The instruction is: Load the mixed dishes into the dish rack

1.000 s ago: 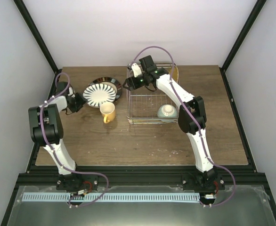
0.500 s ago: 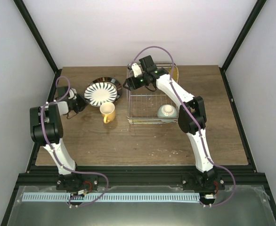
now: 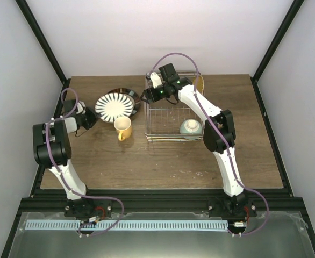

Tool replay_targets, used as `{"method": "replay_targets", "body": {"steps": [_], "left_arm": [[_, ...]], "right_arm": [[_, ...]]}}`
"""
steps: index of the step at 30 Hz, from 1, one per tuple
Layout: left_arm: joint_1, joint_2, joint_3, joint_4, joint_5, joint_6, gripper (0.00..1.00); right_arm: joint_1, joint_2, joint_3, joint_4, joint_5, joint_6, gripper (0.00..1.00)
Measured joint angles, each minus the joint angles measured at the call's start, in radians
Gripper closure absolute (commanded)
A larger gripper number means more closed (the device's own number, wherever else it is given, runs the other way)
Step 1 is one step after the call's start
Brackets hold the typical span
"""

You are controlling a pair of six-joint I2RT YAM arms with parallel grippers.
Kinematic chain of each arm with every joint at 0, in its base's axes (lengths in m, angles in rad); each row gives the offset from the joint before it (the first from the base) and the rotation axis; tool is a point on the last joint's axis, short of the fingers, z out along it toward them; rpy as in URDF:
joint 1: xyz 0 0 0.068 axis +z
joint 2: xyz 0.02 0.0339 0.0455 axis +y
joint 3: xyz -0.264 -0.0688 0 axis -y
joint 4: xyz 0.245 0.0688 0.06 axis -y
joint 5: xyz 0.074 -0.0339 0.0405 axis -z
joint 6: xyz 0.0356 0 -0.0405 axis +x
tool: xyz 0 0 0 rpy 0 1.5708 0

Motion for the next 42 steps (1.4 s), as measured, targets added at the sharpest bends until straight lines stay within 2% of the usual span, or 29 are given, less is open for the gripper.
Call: {"method": "replay_targets", "body": {"steps": [12, 26, 38, 42], "left_arm": [[0.064, -0.122, -0.048, -0.047, 0.093, 0.086, 1.00], [0.064, -0.145, -0.030, 0.125, 0.278, -0.007, 1.00], [-0.022, -0.148, -0.019, 0.233, 0.362, -0.062, 1.00], [-0.043, -0.148, -0.019, 0.249, 0.385, -0.071, 1.00]], "right_arm": [[0.000, 0.000, 0.000, 0.015, -0.120, 0.028, 0.22], [0.000, 0.010, 0.000, 0.062, -0.229, 0.071, 0.21], [0.000, 0.069, 0.001, 0.098, -0.278, 0.118, 0.22], [0.000, 0.069, 0.001, 0.126, -0.291, 0.138, 0.25]]}}
